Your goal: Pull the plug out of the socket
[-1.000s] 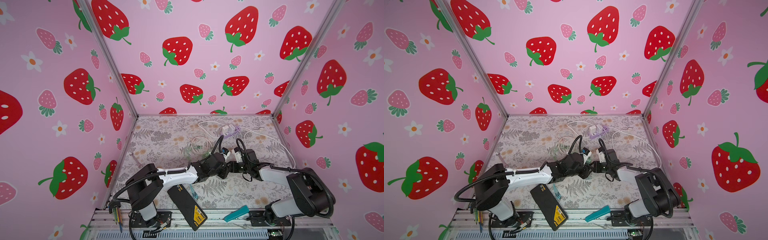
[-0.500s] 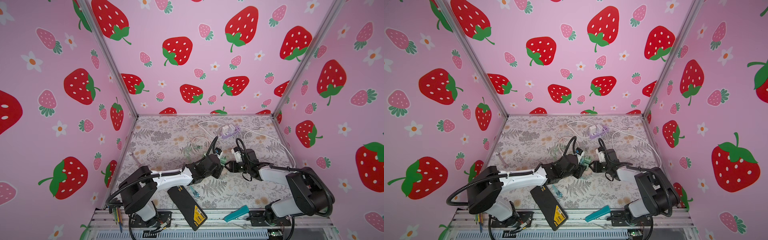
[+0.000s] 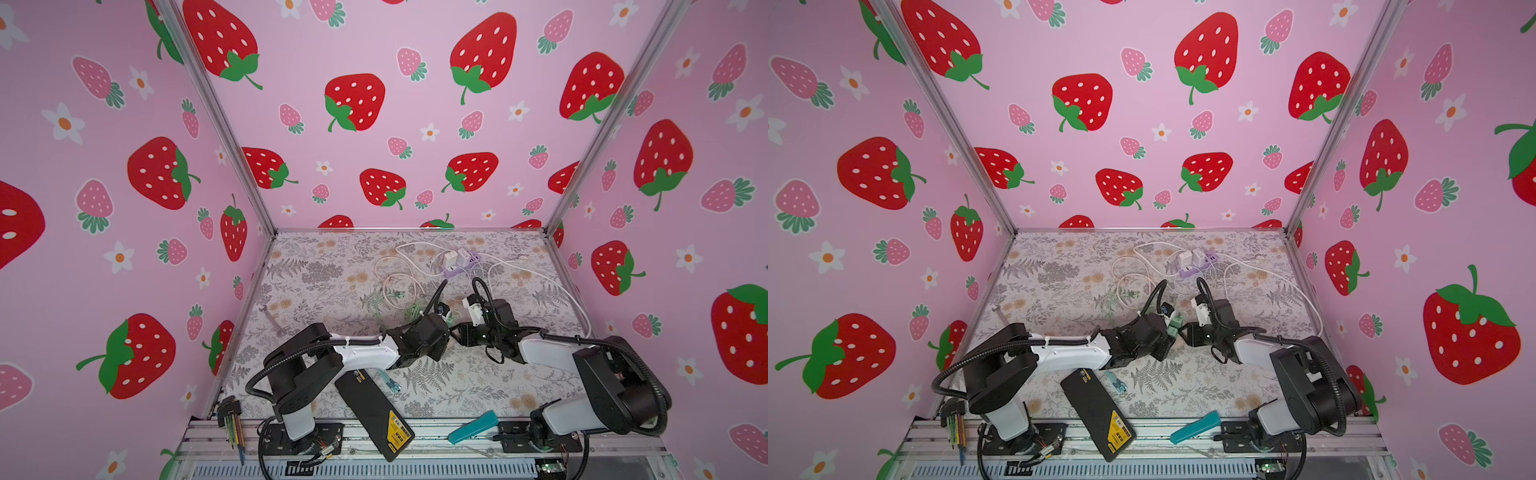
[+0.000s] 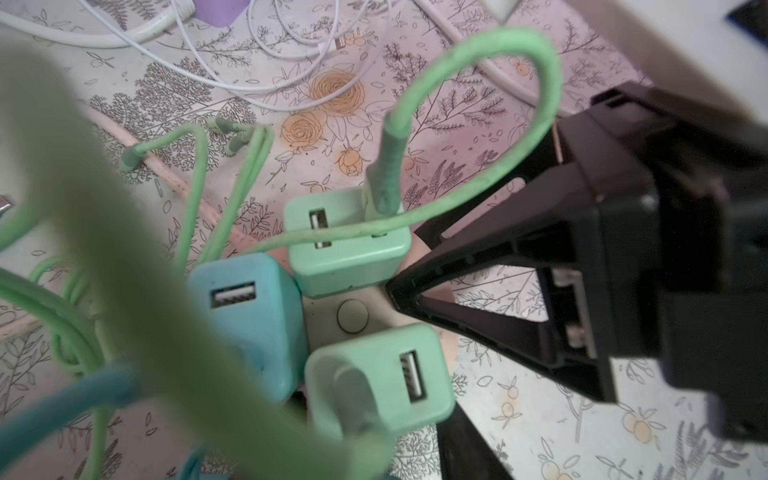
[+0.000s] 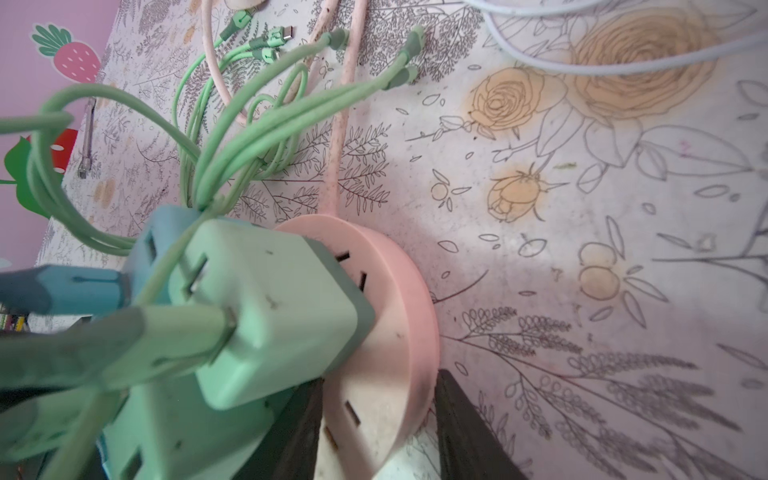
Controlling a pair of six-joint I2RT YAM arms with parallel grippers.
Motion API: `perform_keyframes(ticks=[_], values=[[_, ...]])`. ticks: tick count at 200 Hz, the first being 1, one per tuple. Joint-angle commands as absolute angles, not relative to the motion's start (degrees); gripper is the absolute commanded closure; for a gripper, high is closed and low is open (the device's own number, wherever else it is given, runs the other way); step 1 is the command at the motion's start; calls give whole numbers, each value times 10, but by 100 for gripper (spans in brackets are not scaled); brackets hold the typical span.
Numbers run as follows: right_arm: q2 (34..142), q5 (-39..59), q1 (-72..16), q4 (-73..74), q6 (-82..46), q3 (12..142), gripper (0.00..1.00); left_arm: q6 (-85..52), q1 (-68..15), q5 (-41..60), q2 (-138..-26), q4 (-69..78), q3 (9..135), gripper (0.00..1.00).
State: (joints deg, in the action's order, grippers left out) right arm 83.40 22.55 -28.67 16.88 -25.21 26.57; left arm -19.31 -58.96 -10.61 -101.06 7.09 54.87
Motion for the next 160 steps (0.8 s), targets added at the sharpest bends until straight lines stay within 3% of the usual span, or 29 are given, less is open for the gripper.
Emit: perform_keyframes(ticks=[1,67,113,160], values=[[836,218,-289,181,-227,253,54,-198,-595,-144,-1019,69,583,49],[850,230,-289,211,-221,248,54,-234,-610,-201,-1037,64,607,49],[846,228,-289,209,-221,244,54,-254,-627,-256,-1042,61,615,39],[840,225,-289,207,-221,242,54,-259,-627,-276,-1051,43,629,48]])
